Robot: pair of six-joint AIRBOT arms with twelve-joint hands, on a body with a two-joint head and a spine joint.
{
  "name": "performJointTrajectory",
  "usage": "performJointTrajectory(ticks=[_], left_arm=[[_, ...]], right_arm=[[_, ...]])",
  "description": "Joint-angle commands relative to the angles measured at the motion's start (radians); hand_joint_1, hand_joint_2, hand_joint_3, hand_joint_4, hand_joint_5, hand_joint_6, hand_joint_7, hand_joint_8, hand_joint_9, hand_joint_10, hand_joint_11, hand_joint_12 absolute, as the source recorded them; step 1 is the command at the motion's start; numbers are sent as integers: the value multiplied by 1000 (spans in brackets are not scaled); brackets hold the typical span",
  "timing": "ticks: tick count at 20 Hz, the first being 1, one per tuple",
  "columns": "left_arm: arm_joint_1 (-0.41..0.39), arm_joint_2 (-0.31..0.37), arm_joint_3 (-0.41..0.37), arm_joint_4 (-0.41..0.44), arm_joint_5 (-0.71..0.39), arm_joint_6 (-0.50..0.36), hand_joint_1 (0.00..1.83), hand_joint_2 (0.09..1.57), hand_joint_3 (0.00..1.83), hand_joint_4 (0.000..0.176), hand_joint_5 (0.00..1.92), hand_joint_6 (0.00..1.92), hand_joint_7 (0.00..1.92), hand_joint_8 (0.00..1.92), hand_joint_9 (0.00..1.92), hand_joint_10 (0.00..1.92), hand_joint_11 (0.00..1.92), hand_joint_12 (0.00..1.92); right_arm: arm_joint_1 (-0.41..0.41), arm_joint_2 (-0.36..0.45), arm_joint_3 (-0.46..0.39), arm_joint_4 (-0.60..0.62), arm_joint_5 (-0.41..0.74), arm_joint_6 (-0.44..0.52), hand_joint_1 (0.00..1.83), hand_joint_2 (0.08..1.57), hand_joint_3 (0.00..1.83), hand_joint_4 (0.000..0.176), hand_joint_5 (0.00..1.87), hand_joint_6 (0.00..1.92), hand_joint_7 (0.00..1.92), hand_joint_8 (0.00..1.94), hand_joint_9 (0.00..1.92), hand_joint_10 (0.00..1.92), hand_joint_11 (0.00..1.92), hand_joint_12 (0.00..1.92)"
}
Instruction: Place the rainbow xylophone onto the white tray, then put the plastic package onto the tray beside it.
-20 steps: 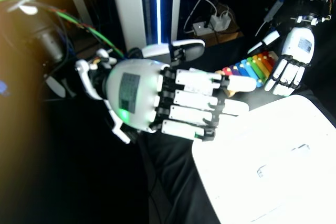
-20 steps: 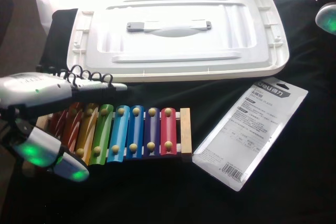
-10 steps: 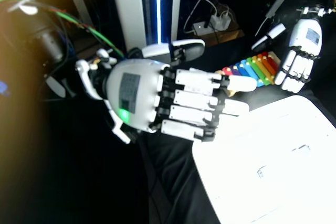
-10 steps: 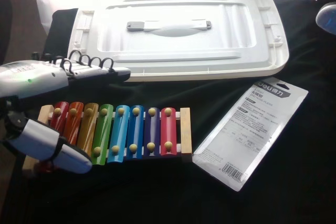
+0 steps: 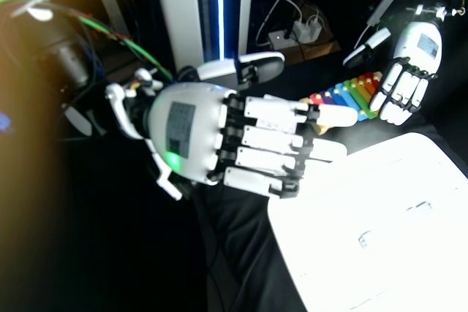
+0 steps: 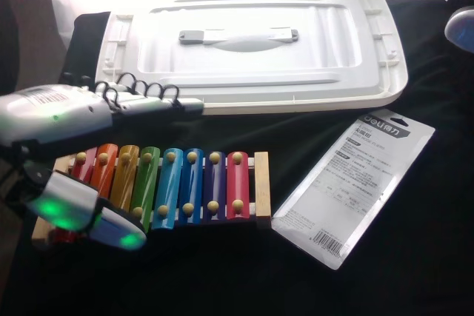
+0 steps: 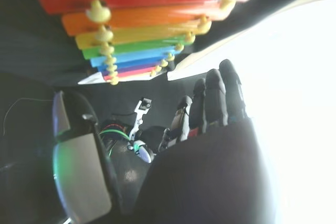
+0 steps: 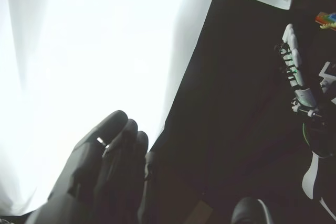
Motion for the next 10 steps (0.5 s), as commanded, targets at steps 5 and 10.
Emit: performJointTrajectory(ticks=[5,10], left_arm=[[-18,-56,29,45,-63,-82,728,809,1,106,1,0,158,0,214,2,32,637],[-22,-97,61,67,-24,-101,732,809,0,83,2,0,153,1,217,0,0,700]], right_arm=[[8,1,3,32,119,9,504,944,0,73,245,1,394,1,416,5,135,1104],[8,1,2,32,119,9,518,926,0,75,272,4,428,8,446,9,165,1053]])
